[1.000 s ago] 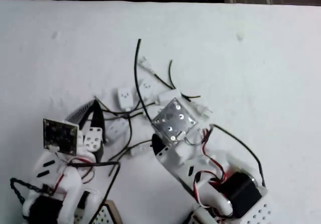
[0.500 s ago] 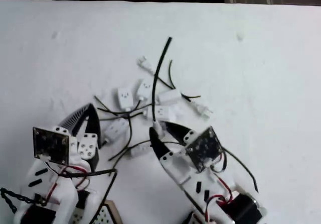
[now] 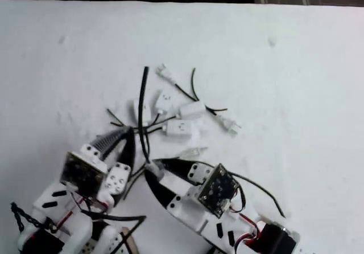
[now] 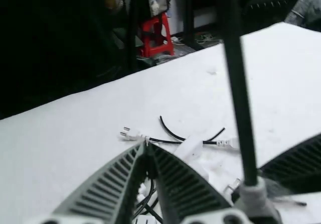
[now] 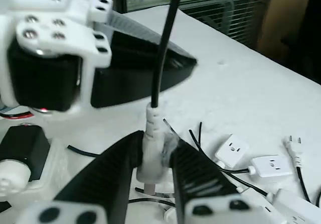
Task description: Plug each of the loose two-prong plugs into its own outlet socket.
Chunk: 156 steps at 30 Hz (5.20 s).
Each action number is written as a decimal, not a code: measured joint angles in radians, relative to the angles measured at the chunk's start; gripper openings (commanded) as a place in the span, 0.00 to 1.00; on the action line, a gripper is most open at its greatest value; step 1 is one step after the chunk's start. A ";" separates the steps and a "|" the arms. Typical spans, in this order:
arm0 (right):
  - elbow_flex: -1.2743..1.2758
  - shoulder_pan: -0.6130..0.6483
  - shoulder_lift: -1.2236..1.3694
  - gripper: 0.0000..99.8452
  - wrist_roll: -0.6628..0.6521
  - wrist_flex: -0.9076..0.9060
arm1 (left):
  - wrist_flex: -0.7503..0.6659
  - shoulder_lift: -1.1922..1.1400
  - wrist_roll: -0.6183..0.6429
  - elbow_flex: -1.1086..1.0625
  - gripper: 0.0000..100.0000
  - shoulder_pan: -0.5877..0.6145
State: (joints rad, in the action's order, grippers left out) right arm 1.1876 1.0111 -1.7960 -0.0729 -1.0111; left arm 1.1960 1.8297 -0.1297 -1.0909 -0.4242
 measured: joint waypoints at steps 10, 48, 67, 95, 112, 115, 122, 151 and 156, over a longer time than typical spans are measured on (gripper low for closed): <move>0.066 0.006 0.000 0.02 -0.084 0.000 | 0.037 0.000 -0.196 0.002 0.02 -0.229; -0.224 -0.106 1.074 0.02 0.051 0.321 | -0.155 -0.002 -0.255 -0.287 0.02 0.957; -0.287 -0.359 1.281 0.02 0.051 0.417 | -0.376 -0.012 -0.273 -0.539 0.02 0.578; -0.258 -0.443 1.287 0.02 0.051 0.417 | -0.126 -0.690 -0.288 -0.083 0.02 0.427; -0.239 -0.443 1.287 0.02 0.051 0.417 | -0.258 -1.781 -0.288 0.413 0.02 0.442; -0.239 -0.443 1.286 0.02 0.051 0.417 | -0.258 -1.841 -0.288 0.506 0.02 0.485; -0.239 -0.443 1.286 0.02 0.051 0.417 | -0.081 -1.757 -0.333 0.589 0.02 0.514; -0.219 -0.443 1.286 0.02 0.051 0.417 | -0.221 -1.869 -0.305 0.598 0.02 0.554; -0.219 -0.440 1.286 0.02 0.051 0.425 | -0.115 -1.768 -0.304 0.598 0.02 0.583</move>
State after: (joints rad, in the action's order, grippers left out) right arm 0.9682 0.5708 -0.5102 -0.0222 -0.5861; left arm 1.0810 0.0621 -0.4335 -0.4925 0.1588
